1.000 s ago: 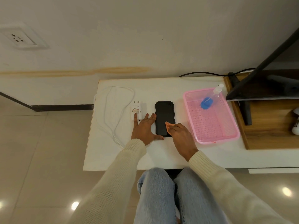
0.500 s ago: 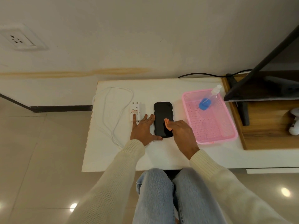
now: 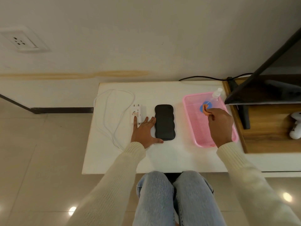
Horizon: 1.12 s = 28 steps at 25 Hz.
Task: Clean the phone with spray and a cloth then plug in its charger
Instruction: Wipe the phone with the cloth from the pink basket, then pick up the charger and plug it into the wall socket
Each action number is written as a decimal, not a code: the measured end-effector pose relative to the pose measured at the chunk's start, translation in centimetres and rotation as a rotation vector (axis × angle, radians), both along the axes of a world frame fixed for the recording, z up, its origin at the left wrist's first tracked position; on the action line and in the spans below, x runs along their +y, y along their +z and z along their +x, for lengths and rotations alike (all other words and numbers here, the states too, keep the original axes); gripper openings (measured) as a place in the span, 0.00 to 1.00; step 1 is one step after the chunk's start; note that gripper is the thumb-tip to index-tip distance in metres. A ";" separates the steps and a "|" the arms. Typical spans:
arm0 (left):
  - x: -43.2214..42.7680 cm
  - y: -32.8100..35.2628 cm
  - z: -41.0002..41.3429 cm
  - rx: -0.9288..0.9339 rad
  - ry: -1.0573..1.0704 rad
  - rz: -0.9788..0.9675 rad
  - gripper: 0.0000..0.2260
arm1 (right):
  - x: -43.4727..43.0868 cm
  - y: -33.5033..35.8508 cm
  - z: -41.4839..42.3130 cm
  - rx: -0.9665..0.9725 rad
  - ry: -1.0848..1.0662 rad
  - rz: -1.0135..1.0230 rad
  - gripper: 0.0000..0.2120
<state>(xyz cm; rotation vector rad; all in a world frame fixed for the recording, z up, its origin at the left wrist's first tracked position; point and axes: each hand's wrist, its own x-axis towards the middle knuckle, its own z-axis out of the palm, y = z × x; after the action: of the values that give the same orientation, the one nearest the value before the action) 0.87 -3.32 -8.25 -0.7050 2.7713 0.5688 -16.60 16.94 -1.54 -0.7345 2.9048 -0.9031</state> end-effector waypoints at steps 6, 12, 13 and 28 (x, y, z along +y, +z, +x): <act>0.0 -0.2 0.0 0.000 0.005 -0.006 0.48 | -0.1 -2.7 -0.6 0.057 0.000 0.430 0.04; 0.0 -0.2 0.0 -0.012 0.008 -0.025 0.47 | -0.7 -3.9 -0.5 -0.032 0.037 0.447 0.03; 0.0 -0.2 0.0 -0.011 0.010 -0.023 0.47 | -0.7 -3.7 -0.4 -0.038 0.042 0.459 0.02; 1.1 2.0 3.1 0.518 0.226 0.089 0.21 | -9.3 2.3 7.5 -0.256 0.085 -0.193 0.09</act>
<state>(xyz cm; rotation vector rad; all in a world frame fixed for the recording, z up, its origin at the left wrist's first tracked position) 3.97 -2.21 -6.28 -0.9757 3.1193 1.0443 -9.12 7.63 0.71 -0.6879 2.5720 -1.1828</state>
